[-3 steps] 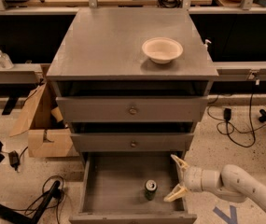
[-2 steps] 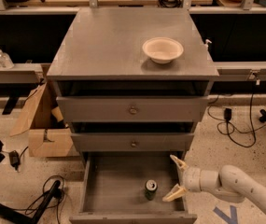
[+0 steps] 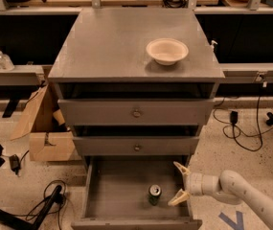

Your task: Pick green can from bottom drawer and place on counter

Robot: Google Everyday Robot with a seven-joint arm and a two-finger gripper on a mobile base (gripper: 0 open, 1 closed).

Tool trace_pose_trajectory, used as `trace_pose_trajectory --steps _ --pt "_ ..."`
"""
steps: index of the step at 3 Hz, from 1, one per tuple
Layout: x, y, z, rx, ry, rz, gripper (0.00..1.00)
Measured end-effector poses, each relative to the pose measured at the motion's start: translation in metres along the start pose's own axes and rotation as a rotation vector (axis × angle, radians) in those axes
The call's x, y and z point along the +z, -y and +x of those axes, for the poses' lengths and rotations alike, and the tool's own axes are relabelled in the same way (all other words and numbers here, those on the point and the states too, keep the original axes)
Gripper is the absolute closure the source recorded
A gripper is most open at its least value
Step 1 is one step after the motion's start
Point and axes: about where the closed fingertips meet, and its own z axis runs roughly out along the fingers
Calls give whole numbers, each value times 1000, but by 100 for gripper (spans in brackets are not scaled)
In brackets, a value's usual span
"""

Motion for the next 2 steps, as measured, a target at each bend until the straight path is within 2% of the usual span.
trace_pose_trajectory --steps 1,2 --pt "20 5 46 -3 16 9 0" --pt "57 6 86 29 18 25 0"
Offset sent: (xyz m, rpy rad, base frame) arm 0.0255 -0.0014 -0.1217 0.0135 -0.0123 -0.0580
